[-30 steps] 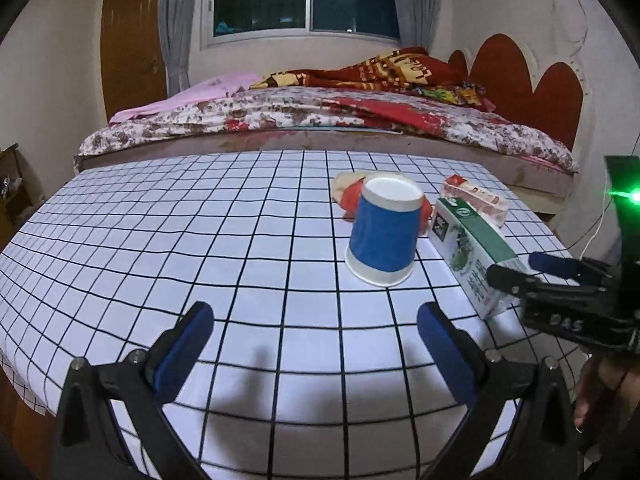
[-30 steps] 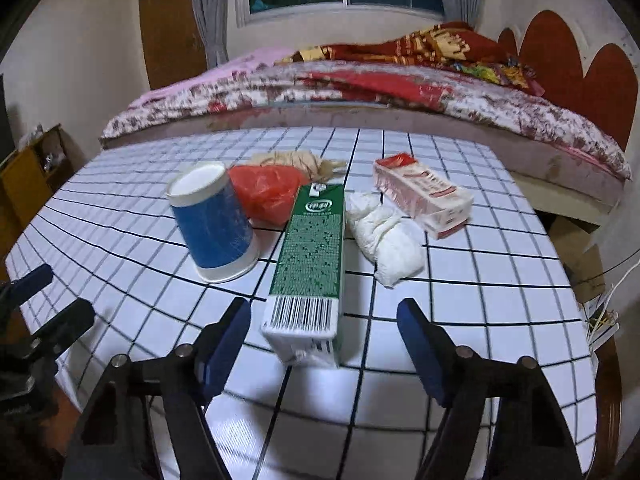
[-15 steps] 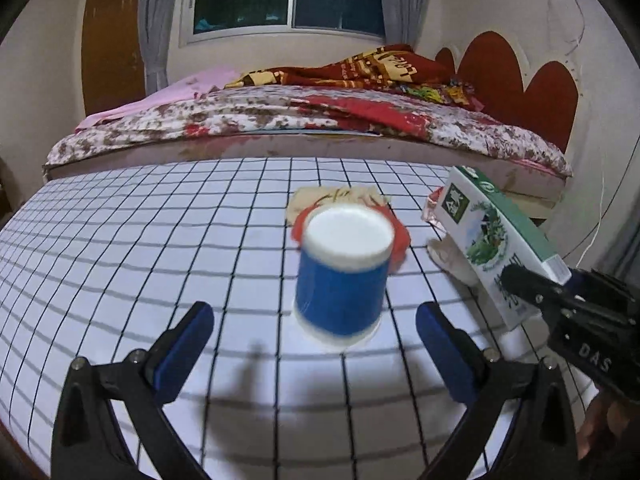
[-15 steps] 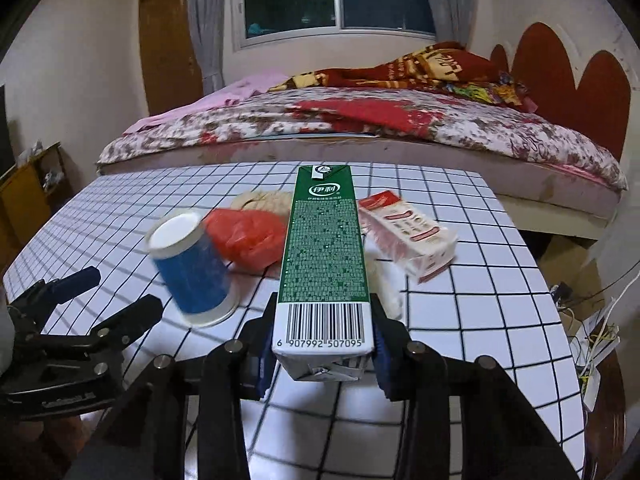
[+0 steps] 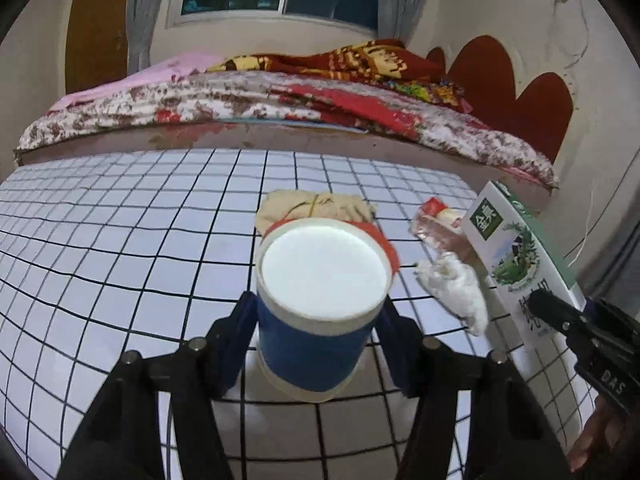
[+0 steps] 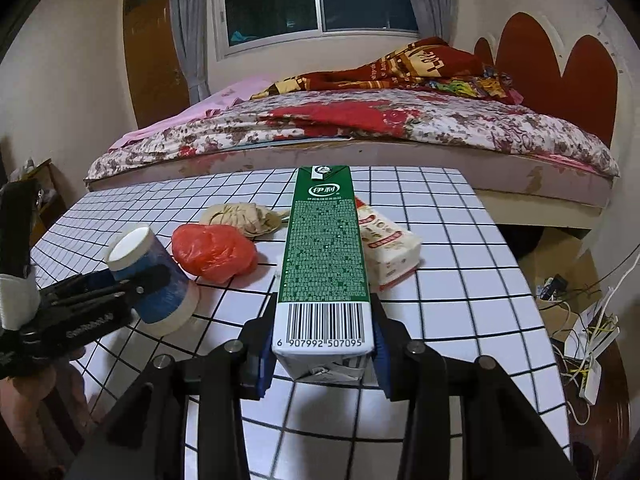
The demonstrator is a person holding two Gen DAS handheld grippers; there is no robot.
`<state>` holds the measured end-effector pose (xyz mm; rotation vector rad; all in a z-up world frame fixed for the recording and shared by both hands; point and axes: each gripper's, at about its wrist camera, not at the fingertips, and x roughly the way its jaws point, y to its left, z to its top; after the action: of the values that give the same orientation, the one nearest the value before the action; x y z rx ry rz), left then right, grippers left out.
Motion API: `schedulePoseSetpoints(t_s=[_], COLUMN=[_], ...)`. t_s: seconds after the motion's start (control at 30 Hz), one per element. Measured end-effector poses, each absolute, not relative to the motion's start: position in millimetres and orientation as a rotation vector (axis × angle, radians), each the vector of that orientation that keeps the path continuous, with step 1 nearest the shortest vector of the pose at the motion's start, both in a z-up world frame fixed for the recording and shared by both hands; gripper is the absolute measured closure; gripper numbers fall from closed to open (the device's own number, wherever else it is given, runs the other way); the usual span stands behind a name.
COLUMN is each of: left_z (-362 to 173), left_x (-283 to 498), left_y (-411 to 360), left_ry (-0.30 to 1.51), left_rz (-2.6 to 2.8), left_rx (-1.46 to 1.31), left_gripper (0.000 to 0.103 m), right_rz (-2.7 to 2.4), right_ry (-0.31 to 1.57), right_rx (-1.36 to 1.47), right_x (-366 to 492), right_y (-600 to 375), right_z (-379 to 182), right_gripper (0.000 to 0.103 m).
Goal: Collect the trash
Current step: 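Carry the cup and milk carton from the table over the black bin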
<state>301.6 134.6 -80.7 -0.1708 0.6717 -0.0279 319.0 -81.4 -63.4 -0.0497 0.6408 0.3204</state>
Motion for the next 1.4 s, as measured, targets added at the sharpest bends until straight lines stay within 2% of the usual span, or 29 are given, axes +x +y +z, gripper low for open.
schedulePoseSetpoints(t_s=[0.4, 1.4], left_z=[-50.2, -35.3], left_x=[253.9, 207.4], left_y=[80.1, -76.6], left_ry=[0.602, 0.597], left_rz=[-0.108, -0.371], left_rx=[-0.105, 0.001], left_gripper=[0.045, 0.045], right_rz=[0.265, 0.014], right_ry=[0.62, 0.583], right_rx=[-0.022, 0.092], right_x=[276.7, 186.6], right_y=[-130.7, -302.8], right_z=[-48.7, -41.7], right_gripper=[0.061, 0.061])
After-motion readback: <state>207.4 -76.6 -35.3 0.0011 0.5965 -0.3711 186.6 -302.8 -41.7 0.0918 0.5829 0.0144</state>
